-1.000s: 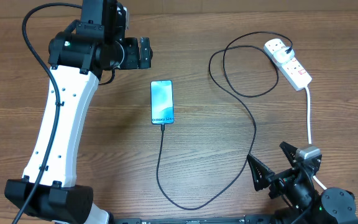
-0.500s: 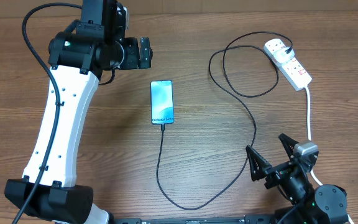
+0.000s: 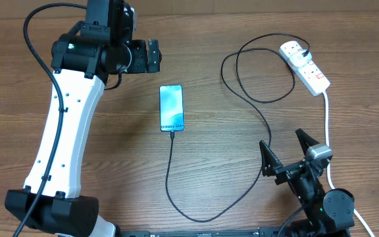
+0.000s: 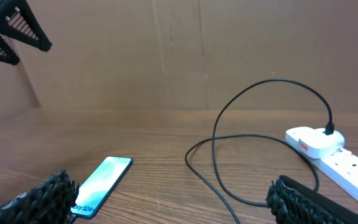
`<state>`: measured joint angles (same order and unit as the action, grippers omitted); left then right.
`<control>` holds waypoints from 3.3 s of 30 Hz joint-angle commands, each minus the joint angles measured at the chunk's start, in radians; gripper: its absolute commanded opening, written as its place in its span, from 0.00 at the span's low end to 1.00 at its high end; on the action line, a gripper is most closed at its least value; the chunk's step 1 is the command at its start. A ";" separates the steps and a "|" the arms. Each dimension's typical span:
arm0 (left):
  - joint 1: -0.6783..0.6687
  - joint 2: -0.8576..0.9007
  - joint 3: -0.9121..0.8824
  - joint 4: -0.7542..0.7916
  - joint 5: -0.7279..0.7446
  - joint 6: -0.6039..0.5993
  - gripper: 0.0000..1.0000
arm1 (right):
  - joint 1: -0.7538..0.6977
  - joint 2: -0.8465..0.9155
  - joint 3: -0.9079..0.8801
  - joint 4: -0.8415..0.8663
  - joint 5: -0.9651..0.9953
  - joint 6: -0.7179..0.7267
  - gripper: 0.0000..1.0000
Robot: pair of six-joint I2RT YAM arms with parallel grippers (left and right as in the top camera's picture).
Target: Plug charger to phone and switch on socket
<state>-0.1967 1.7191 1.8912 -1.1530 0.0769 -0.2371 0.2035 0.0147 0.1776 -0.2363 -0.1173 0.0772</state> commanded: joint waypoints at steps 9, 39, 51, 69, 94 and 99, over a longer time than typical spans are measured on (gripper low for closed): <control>0.000 0.007 -0.002 0.000 -0.006 -0.003 1.00 | -0.010 -0.012 -0.151 0.215 0.047 -0.008 1.00; 0.000 0.007 -0.002 0.000 -0.006 -0.003 1.00 | -0.049 -0.012 -0.169 0.152 0.090 -0.007 1.00; 0.000 0.007 -0.002 0.000 -0.006 -0.003 1.00 | -0.071 -0.012 -0.169 0.149 0.123 -0.008 1.00; 0.000 0.007 -0.002 0.000 -0.006 -0.003 1.00 | -0.087 -0.012 -0.169 0.152 0.116 -0.007 1.00; 0.000 0.007 -0.002 0.000 -0.006 -0.003 1.00 | -0.087 -0.012 -0.169 0.152 0.116 -0.007 1.00; 0.000 0.011 -0.002 0.000 -0.006 -0.003 1.00 | -0.087 -0.012 -0.169 0.152 0.116 -0.007 1.00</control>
<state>-0.1967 1.7191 1.8912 -1.1530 0.0769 -0.2371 0.1223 0.0147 0.0185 -0.0895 -0.0101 0.0746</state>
